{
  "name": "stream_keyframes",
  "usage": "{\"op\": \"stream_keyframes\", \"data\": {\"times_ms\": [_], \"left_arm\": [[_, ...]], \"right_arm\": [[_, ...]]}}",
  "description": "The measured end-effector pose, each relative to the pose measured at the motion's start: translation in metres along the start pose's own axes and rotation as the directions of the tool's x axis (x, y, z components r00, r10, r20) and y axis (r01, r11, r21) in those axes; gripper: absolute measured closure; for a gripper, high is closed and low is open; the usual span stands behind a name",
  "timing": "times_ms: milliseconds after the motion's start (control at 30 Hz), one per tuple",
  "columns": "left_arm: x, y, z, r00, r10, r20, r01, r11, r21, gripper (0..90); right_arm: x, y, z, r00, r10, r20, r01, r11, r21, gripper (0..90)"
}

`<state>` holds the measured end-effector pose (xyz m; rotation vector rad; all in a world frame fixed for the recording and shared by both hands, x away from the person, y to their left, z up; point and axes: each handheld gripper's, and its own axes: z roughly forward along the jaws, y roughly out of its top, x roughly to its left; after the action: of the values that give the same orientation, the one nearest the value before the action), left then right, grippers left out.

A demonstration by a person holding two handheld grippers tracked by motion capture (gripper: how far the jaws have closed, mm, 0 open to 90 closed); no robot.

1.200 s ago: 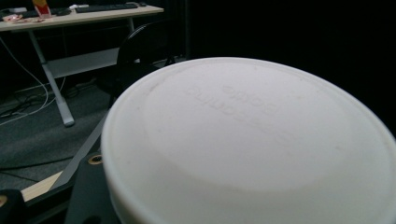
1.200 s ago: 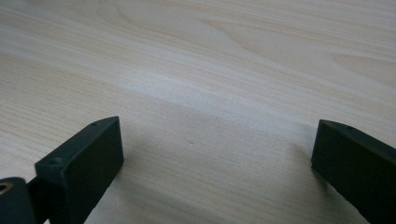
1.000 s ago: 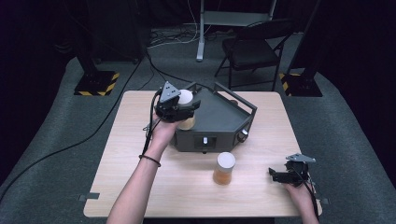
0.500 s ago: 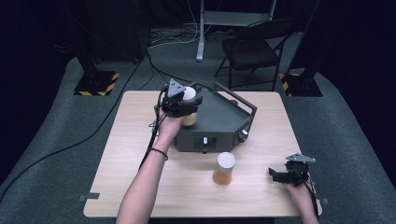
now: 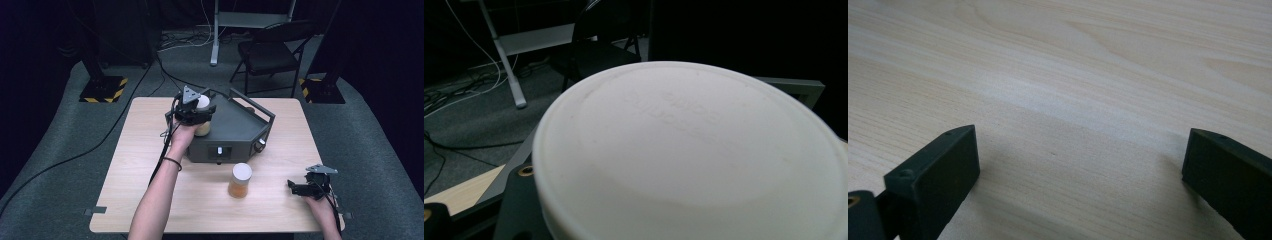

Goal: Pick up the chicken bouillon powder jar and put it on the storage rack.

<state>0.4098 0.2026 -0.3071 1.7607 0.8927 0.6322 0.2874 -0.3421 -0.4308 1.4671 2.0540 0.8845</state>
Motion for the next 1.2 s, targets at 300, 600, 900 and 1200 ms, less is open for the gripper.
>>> {"op": "stream_keyframes", "data": {"times_ms": [300,600,900,1200], "left_arm": [[-0.001,0.001,0.003,1.0,-0.001,-0.01,0.001,0.9998,0.021,36.5],[-0.001,0.0,0.003,1.0,0.002,-0.007,-0.001,0.9998,0.022,36.3],[-0.005,0.004,-0.001,0.9994,0.016,-0.031,-0.015,0.9991,0.04,30.0],[-0.01,0.007,-0.016,0.9992,0.032,-0.025,-0.031,0.9993,0.022,10.0]], "right_arm": [[0.0,0.0,0.0,1.0,0.0,0.0,0.0,1.0,0.0,0.8],[0.0,0.0,0.0,1.0,-0.001,-0.002,0.001,1.0,0.0,0.8],[0.0,0.0,0.0,1.0,-0.001,-0.002,0.001,1.0,0.0,0.7],[0.0,0.0,0.0,1.0,-0.002,-0.003,0.002,1.0,0.0,0.7]]}}
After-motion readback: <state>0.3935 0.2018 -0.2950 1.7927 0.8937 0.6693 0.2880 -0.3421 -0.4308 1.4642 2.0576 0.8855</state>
